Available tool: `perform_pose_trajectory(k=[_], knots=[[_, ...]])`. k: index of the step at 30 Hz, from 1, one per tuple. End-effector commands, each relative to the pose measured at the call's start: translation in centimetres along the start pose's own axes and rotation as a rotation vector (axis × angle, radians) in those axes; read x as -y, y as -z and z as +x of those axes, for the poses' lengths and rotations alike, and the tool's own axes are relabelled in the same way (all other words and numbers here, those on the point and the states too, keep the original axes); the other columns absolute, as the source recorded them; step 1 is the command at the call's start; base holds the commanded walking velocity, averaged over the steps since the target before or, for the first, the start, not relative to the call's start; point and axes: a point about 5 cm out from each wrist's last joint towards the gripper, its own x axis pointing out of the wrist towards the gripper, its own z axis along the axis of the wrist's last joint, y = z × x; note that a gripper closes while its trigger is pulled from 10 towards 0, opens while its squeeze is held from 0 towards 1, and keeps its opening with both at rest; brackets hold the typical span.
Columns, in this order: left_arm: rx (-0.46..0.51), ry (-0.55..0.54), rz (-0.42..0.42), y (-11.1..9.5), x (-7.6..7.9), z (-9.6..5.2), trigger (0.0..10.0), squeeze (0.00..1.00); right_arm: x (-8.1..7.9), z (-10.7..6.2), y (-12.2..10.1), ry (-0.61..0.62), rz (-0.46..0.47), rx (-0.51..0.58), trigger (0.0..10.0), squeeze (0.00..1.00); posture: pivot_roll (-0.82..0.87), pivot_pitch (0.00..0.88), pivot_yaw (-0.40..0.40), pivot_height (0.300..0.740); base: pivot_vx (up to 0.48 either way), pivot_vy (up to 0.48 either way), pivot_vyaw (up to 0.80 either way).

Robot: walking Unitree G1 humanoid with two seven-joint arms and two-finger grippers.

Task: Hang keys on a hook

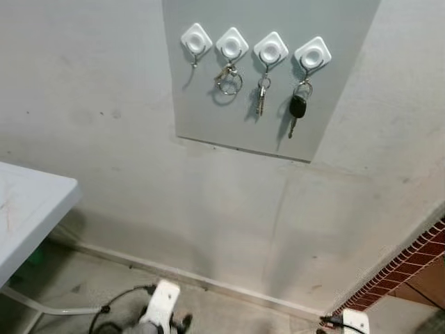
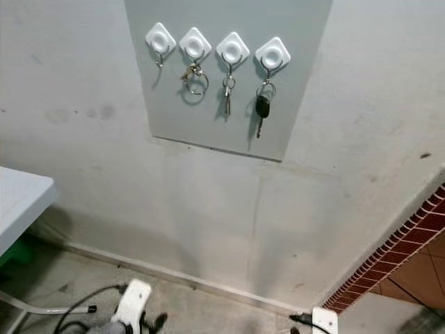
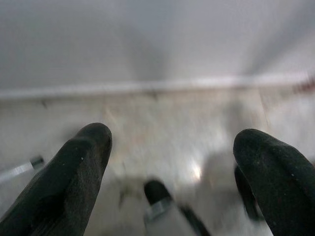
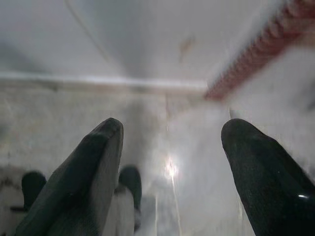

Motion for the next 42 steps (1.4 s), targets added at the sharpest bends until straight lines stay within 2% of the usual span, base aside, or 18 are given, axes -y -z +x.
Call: perform_pose_trajectory(k=[1,5,8,10,11,13,16,17,21,29,32,42], knots=[[0.051,-0.032,-0.020,-1.2,-0.9,0.1,10.0,0.00,-0.5,0.3,-1.2,-0.032,-0.047,0.045,10.0,0.00,-0.06,0.057,-0.008,0.714,0.000,0.000,0.00],[0.117,-0.057,-0.056,-2.8,-1.5,0.3,10.0,0.00,-1.7,0.7,-2.4,-0.087,-0.090,0.085,10.0,0.00,-0.05,0.054,-0.016,0.714,0.000,0.000,0.00],[0.117,-0.075,-0.083,-2.6,-1.6,0.2,10.0,0.00,-2.6,0.8,-2.4,-0.110,-0.098,0.088,10.0,0.00,-0.04,0.051,-0.024,0.714,0.000,0.000,0.00],[0.053,-0.089,-0.084,-0.5,-1.0,-0.1,10.0,0.00,-3.1,0.6,-1.5,-0.118,-0.112,0.053,10.0,0.00,-0.04,0.048,-0.027,0.714,0.000,0.000,0.00],[0.053,-0.089,-0.084,-0.5,-1.0,-0.1,10.0,0.00,-3.1,0.6,-1.5,-0.118,-0.112,0.053,10.0,0.00,-0.04,0.048,-0.027,0.714,0.000,0.000,0.00],[0.007,-0.093,-0.078,1.0,-0.6,-0.5,10.0,0.00,-3.3,0.5,-0.7,-0.115,-0.112,0.027,10.0,0.00,-0.04,0.043,-0.027,0.714,0.000,0.000,0.00],[-0.053,-0.101,-0.085,3.1,-0.2,-1.1,10.0,0.00,-2.9,0.1,0.7,-0.091,-0.100,-0.025,10.0,0.00,-0.05,0.040,-0.025,0.714,0.000,0.000,0.00],[-0.053,-0.101,-0.085,3.1,-0.2,-1.1,10.0,0.00,-2.9,0.1,0.7,-0.091,-0.100,-0.025,10.0,0.00,-0.05,0.040,-0.025,0.714,0.000,0.000,0.00],[-0.117,-0.114,-0.100,5.2,0.1,-1.8,10.0,0.00,-2.2,-0.8,3.3,-0.059,-0.090,-0.111,10.0,0.00,-0.05,0.034,-0.022,0.714,0.000,0.000,0.00],[-0.108,-0.121,-0.100,4.7,-0.2,-1.7,10.0,0.00,-1.7,-1.7,5.5,-0.041,-0.083,-0.189,10.0,0.00,-0.04,0.032,-0.026,0.714,0.000,0.000,0.00],[-0.112,-0.119,-0.083,4.6,-0.3,-1.6,10.0,0.00,-1.7,-1.7,5.5,-0.041,-0.086,-0.198,10.0,0.00,-0.04,0.029,-0.024,0.714,0.000,0.000,0.00],[-0.126,-0.104,-0.044,4.7,-0.3,-1.6,10.0,0.00,-2.4,-1.5,5.0,-0.057,-0.078,-0.179,10.0,0.00,-0.04,0.015,-0.015,0.714,0.000,0.000,-0.75]])
